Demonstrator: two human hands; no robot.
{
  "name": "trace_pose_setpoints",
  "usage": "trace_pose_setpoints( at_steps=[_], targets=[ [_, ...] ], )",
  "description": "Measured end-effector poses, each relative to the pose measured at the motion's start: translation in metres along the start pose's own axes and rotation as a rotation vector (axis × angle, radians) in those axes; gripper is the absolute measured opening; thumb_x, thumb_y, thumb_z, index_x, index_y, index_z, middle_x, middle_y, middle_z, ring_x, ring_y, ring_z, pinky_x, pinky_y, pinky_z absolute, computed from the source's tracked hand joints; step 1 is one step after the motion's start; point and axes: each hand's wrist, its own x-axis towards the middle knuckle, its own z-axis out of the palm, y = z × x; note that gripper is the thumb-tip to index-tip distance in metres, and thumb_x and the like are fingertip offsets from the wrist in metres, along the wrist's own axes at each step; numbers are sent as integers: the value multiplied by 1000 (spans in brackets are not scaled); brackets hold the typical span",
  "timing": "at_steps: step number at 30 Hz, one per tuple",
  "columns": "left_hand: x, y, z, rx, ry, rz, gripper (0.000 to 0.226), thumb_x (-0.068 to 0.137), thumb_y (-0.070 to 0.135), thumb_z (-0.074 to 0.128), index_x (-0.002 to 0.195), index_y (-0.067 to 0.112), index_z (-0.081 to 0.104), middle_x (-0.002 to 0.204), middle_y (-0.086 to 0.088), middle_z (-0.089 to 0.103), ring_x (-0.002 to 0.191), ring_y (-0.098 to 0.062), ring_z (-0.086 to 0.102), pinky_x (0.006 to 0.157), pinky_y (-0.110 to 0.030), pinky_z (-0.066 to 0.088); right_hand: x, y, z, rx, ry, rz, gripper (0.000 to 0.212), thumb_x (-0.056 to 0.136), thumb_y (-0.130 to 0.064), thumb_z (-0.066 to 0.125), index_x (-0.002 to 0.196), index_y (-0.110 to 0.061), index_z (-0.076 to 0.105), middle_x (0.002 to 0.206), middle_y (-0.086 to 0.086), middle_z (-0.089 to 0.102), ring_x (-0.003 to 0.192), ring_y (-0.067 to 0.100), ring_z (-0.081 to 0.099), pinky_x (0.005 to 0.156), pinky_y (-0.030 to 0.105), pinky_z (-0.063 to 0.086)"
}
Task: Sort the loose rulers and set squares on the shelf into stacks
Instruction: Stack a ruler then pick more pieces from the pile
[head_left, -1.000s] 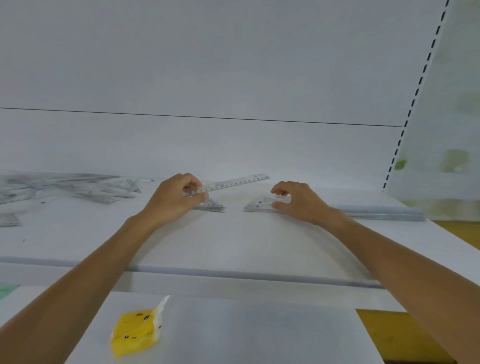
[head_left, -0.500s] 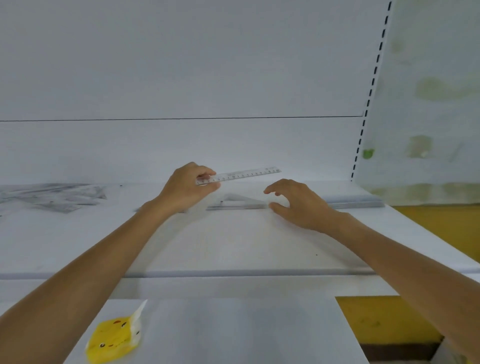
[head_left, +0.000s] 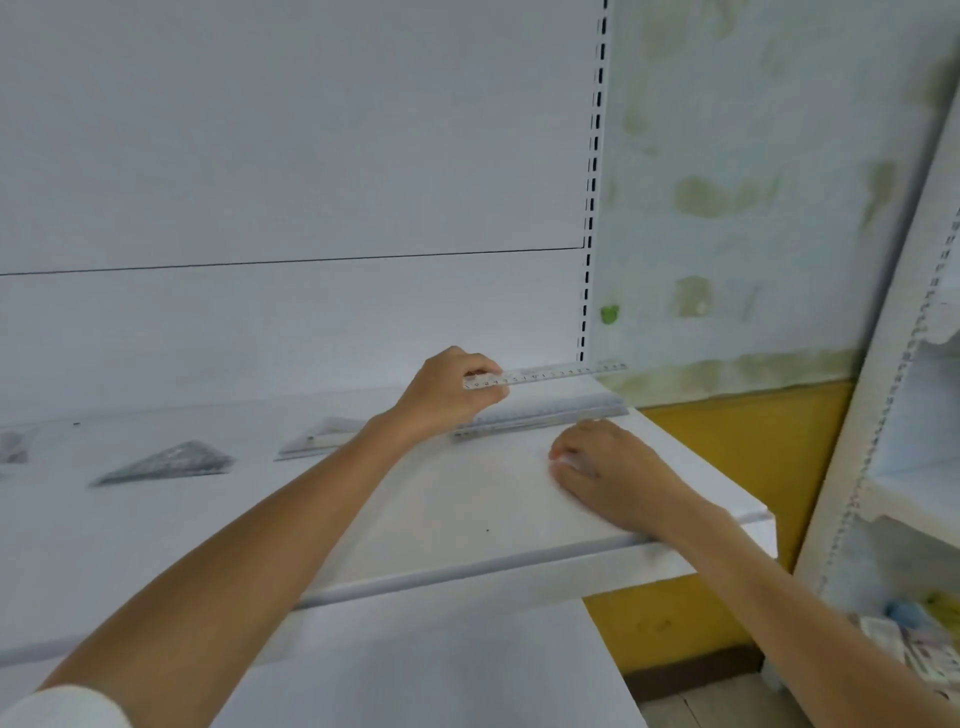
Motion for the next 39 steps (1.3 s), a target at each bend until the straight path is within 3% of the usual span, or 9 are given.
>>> trace_pose_setpoints(
  at_steps=[3, 12, 21, 26, 28, 31, 33, 36, 39],
  targets=[
    [6, 1, 9, 37, -17, -13, 25, 80, 35, 65, 103, 25, 66, 103, 1, 56, 91, -10, 55, 75, -18, 39, -1, 0, -1, 19, 10, 10, 25, 93, -34, 45, 110, -22, 59, 116, -5, 56, 111, 12, 47, 89, 22, 35],
    [1, -11, 35, 81, -109, -52, 27, 82, 36, 61, 106, 26, 62, 103, 2, 56, 98, -15, 54, 85, -29, 43, -3, 5, 0, 22, 20, 9, 25, 93, -35, 45, 110, -23, 59, 115, -7, 57, 110, 10, 47, 90, 22, 35],
    [4, -14, 42, 149, -105, -67, 25, 83, 36, 57, 104, 23, 58, 96, 4, 53, 94, -18, 55, 75, -29, 39, -4, 3, -1, 14, 16, 35, 23, 94, -33, 45, 108, -22, 59, 113, -9, 58, 106, 10, 49, 92, 25, 39],
    [5, -12, 39, 227, -58, -32, 46, 82, 43, 57, 121, 20, 52, 117, -1, 53, 112, -22, 48, 93, -36, 40, -5, -1, -5, 23, -1, 55, 23, 93, -31, 47, 109, -22, 61, 114, -8, 60, 106, 10, 50, 92, 24, 39],
    [3, -6, 32, 190, -2, 12, 43, 83, 40, 58, 120, 18, 55, 119, -2, 53, 114, -22, 47, 96, -36, 38, -5, -2, -7, 34, -8, 75, 22, 92, -30, 50, 108, -21, 62, 114, -7, 60, 106, 11, 51, 90, 20, 38],
    [-8, 6, 14, 157, 31, 140, 24, 86, 34, 57, 106, 22, 63, 106, 4, 56, 103, -14, 52, 83, -28, 37, -3, -9, -12, 63, 16, 114, 22, 91, -27, 53, 109, -21, 63, 116, -4, 60, 108, 12, 52, 85, 15, 33],
    [-20, 9, -8, 192, 26, 190, 16, 86, 33, 56, 99, 26, 63, 99, 10, 56, 94, -8, 54, 75, -25, 35, 9, -23, -13, 58, 61, 85, 23, 90, -24, 54, 111, -19, 62, 116, -1, 60, 109, 16, 52, 90, 22, 36],
    [-45, -5, -54, 231, 31, 149, 14, 85, 33, 58, 97, 28, 63, 94, 13, 55, 88, -6, 55, 75, -27, 40, 42, -65, -7, 158, 164, 9, 23, 89, -19, 55, 111, -15, 62, 111, 2, 63, 104, 18, 56, 90, 28, 42],
    [-85, -40, -106, 244, 53, 19, 13, 86, 29, 59, 98, 26, 64, 95, 10, 57, 88, -7, 58, 79, -26, 44, 76, -121, 8, 282, 157, -86, 24, 87, -14, 55, 110, -16, 62, 108, -2, 65, 93, 16, 61, 89, 32, 47]
  ],
)
